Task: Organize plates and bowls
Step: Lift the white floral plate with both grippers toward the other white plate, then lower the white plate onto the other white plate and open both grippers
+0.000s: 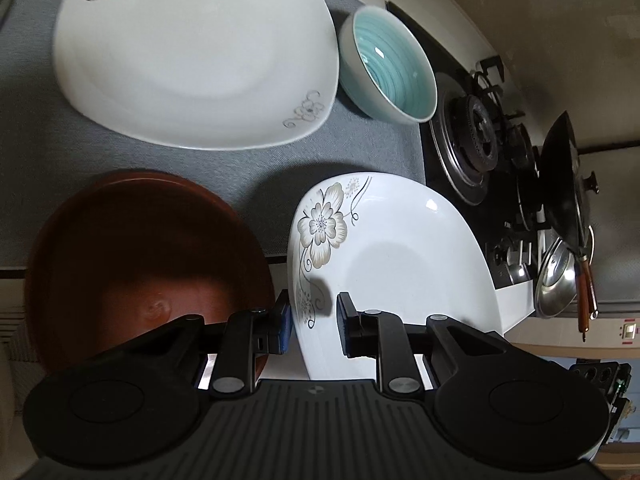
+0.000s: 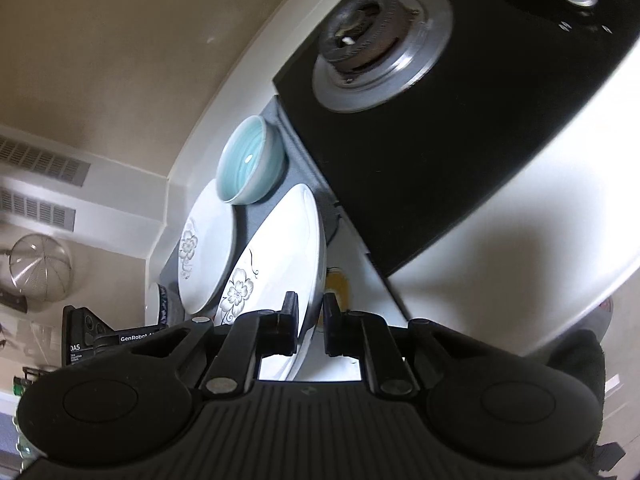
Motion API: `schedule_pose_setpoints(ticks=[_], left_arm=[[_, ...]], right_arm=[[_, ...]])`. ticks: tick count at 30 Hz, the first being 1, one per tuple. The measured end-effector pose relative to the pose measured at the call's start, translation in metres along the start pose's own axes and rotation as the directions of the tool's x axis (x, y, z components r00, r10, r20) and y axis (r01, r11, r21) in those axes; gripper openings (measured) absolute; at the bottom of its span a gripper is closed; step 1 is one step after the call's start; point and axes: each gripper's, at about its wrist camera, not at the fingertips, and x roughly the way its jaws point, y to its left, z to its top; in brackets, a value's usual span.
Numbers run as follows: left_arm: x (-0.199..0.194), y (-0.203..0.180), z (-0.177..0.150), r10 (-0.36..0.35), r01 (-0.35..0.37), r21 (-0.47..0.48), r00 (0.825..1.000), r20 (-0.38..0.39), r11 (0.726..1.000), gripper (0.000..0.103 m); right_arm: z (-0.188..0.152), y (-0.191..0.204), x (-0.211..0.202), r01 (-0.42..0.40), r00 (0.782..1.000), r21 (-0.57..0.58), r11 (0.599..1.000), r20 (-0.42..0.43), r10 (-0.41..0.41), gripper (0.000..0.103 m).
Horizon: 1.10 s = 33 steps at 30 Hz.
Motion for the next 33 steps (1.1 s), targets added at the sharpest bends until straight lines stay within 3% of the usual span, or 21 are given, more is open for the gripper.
schedule_pose_setpoints(ticks=[10, 16, 23, 33], left_arm=[[-0.057, 0.021, 0.005, 0.004, 0.000, -0.039, 0.994, 0.105, 0.999, 0.024], [-0.067, 0.049, 0.017, 0.084, -0.070, -0.107, 0.988, 0.132, 0.992, 0.025], [-0.078, 0.067, 0.030, 0.097, -0.070, -0.163, 0.982, 0.162, 0.984, 0.026], [-0.088, 0.064, 0.052, 0.124, -0.093, -0.151, 0.969, 0.212, 0.984, 0.029]], right_arm=[[-0.001, 0.040, 0.033, -0.069, 0.996, -0.042, 0.997, -0.052, 0.067, 0.013], [0.002, 0.064, 0.077, -0.082, 0.991, -0.063, 0.995, -0.110, 0.075, 0.014], [0.011, 0.083, 0.106, -0.089, 0.988, -0.069, 0.994, -0.136, 0.079, 0.014], [0.017, 0.091, 0.130, -0.073, 0.987, -0.064, 0.995, -0.146, 0.063, 0.013]])
